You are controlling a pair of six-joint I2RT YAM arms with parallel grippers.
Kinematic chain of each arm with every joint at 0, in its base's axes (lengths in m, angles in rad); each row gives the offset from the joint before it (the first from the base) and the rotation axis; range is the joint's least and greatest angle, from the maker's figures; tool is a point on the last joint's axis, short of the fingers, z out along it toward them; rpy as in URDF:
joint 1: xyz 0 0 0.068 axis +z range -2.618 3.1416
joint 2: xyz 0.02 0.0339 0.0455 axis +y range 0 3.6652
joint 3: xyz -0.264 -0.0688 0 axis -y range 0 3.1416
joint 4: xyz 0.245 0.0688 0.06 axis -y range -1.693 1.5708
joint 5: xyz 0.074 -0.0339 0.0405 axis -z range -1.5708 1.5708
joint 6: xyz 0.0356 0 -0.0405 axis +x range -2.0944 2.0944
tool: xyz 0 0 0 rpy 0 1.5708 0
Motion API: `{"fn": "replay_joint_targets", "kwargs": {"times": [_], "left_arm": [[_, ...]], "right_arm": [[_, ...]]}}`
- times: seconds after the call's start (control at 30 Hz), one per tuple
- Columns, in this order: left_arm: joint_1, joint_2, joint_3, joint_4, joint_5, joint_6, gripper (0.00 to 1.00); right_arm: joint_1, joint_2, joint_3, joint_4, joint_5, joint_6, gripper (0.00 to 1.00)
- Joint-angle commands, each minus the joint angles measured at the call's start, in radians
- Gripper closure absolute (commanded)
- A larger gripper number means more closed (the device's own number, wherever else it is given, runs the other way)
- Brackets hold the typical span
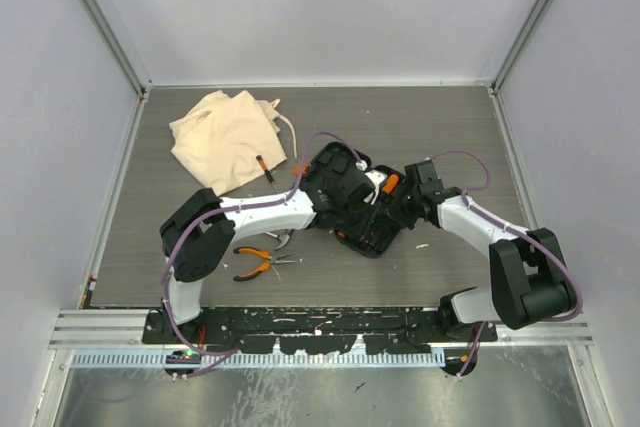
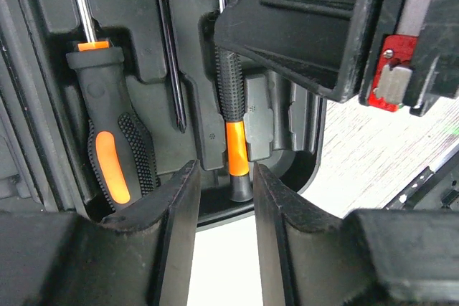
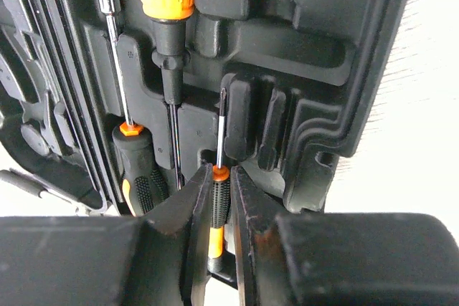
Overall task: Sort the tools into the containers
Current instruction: Place the screwdriver in the storage box.
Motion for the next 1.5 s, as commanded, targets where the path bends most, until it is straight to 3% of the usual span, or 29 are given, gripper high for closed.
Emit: {"fn": "replay_joint_targets", "kwargs": {"times": [0.0, 0.5, 0.77, 1.47], "left_arm": [[0.005, 0.002, 0.045, 0.009, 0.018, -0.002, 0.64], [0.003, 0.042, 0.07, 0.005, 0.031, -0.023, 0.71], [0.001, 0.056, 0.083, -0.029, 0.035, -0.026, 0.86], [-0.043, 0.009, 0.04, -0.134, 0.006, -0.051, 0.88]], "right_arm": [[-0.003, 0.019, 0.031, 0.035, -0.009, -0.017, 0.78], [-0.003, 0.036, -0.007, 0.046, -0.001, -0.03, 0.96], [-0.002, 0.035, -0.013, 0.053, -0.001, -0.03, 0.97], [-0.003, 0.033, -0.027, 0.062, 0.0, -0.026, 0.97]]}}
